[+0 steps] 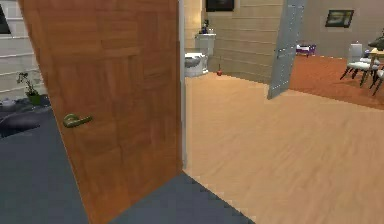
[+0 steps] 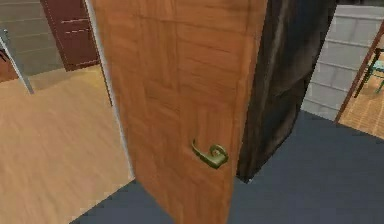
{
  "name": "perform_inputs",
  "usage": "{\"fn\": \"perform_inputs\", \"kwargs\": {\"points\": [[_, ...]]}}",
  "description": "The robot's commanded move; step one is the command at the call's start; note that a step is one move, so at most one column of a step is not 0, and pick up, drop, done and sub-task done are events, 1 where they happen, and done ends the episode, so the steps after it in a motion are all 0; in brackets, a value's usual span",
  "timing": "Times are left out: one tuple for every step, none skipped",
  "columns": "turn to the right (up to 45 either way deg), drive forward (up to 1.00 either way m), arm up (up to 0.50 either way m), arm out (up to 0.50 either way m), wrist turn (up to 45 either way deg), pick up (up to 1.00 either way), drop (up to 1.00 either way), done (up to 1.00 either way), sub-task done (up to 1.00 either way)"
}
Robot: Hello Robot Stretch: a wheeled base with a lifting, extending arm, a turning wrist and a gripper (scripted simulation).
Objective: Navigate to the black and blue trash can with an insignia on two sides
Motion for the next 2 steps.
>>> {"fn": "perform_inputs", "kwargs": {"points": [[9.0,0.0,0.0,0.0,0.0,0.0,0.0,0.0,0.0],[0.0,1.0,0.0,0.0,0.0,0.0,0.0,0.0,0.0]]}}
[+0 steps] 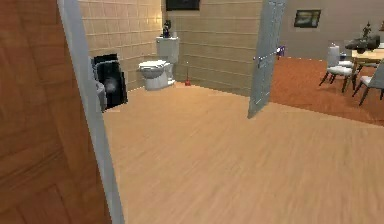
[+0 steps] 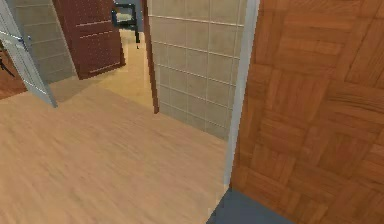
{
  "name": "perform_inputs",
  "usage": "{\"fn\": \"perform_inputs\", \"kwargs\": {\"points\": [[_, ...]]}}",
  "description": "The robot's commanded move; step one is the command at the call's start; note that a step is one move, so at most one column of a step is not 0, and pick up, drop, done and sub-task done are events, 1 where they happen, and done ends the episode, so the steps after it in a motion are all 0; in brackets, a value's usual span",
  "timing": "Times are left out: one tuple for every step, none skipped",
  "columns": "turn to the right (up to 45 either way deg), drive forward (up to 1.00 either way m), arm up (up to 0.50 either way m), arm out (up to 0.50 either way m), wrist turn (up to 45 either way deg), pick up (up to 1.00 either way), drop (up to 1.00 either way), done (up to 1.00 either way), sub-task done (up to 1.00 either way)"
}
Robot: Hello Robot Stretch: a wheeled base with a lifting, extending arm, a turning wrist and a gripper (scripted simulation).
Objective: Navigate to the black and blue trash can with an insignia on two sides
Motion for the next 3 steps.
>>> {"fn": "perform_inputs", "kwargs": {"points": [[3.0,0.0,0.0,0.0,0.0,0.0,0.0,0.0,0.0],[0.0,0.95,0.0,0.0,0.0,0.0,0.0,0.0,0.0],[-15.0,0.0,0.0,0.0,0.0,0.0,0.0,0.0,0.0]]}}
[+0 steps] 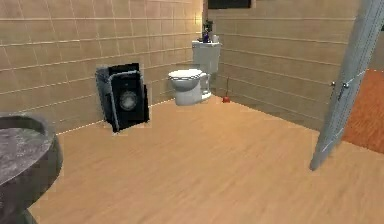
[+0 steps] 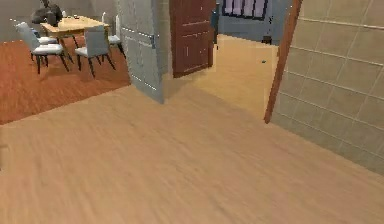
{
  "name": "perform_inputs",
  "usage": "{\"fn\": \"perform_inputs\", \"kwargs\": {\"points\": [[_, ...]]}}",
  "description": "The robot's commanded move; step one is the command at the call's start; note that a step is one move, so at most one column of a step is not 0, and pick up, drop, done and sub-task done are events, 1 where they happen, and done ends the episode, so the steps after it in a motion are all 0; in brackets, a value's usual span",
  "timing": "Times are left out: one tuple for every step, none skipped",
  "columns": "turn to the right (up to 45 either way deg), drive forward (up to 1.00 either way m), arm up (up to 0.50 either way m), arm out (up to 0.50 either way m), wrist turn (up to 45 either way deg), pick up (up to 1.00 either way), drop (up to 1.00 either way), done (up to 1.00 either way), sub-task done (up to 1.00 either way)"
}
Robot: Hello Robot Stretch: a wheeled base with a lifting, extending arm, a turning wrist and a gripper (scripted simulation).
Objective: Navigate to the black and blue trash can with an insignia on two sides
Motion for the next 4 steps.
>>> {"fn": "perform_inputs", "kwargs": {"points": [[0.0,0.85,0.0,0.0,0.0,0.0,0.0,0.0,0.0],[-42.0,0.0,0.0,0.0,0.0,0.0,0.0,0.0,0.0],[0.0,1.0,0.0,0.0,0.0,0.0,0.0,0.0,0.0],[0.0,0.2,0.0,0.0,0.0,0.0,0.0,0.0,0.0]]}}
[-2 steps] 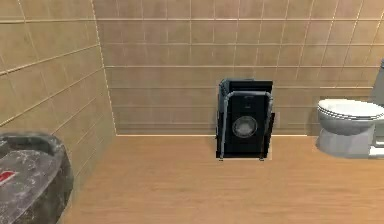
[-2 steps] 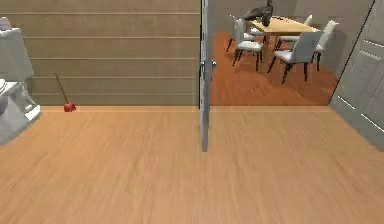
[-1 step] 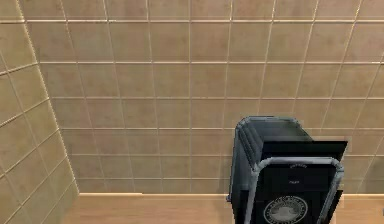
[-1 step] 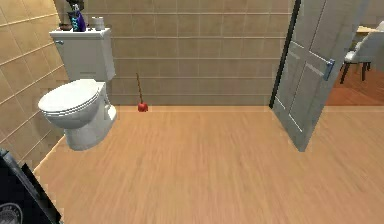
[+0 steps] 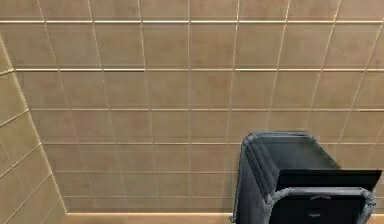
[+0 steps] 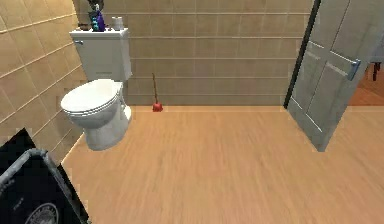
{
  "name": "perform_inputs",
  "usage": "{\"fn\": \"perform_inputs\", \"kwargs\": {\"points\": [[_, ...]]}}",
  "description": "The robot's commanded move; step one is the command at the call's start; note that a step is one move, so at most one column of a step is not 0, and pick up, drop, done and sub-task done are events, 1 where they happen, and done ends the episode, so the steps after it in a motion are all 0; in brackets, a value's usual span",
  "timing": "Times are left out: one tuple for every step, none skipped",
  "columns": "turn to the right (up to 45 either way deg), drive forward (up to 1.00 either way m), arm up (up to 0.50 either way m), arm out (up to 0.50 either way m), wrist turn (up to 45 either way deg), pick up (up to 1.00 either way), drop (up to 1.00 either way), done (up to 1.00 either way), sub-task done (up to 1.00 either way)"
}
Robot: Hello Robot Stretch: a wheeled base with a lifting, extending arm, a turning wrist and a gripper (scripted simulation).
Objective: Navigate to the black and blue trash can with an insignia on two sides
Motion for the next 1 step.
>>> {"fn": "perform_inputs", "kwargs": {"points": [[30.0,0.0,0.0,0.0,0.0,0.0,0.0,0.0,0.0]]}}
